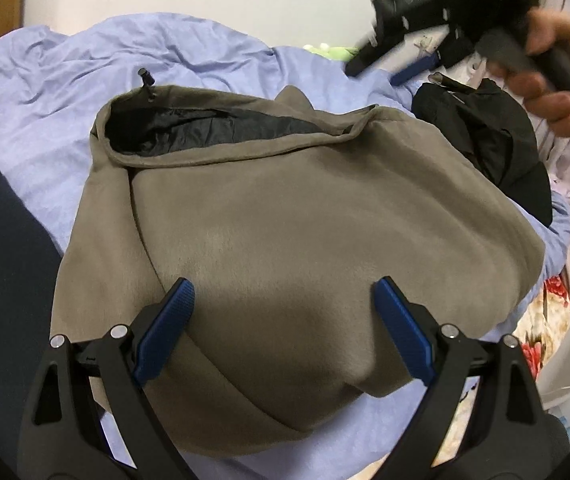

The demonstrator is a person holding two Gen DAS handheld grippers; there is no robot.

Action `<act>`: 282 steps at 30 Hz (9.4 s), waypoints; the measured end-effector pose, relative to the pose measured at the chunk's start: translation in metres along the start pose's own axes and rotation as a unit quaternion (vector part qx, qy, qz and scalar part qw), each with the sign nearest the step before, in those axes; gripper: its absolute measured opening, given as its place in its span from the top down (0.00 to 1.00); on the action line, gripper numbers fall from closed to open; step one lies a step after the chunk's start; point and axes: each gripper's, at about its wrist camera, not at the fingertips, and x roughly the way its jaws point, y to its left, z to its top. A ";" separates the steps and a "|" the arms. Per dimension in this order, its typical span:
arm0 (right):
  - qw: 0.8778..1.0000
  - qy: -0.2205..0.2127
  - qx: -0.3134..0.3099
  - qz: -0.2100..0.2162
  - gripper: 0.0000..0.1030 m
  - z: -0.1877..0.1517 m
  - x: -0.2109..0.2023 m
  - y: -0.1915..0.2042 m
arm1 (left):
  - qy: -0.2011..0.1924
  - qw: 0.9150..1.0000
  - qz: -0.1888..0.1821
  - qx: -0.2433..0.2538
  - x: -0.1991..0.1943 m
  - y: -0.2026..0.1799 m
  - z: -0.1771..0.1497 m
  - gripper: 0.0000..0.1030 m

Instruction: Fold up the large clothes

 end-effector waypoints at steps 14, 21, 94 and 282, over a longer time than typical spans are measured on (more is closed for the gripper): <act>0.986 -0.029 -0.161 0.016 0.23 0.046 0.081 0.157 | 0.012 1.000 0.002 0.023 -0.005 -0.001 -0.018 0.13; 0.991 0.016 -0.125 0.044 0.94 0.065 0.112 0.157 | 0.014 1.000 -0.001 0.020 -0.004 0.000 -0.017 0.13; 0.972 -0.086 -0.124 -0.180 0.22 0.035 -0.002 -0.054 | -0.021 0.999 -0.019 -0.028 0.001 -0.004 0.013 0.08; 0.829 -0.176 0.507 0.160 0.25 -0.312 0.066 -0.164 | 0.090 0.943 -0.031 -0.319 0.039 0.078 -0.030 0.08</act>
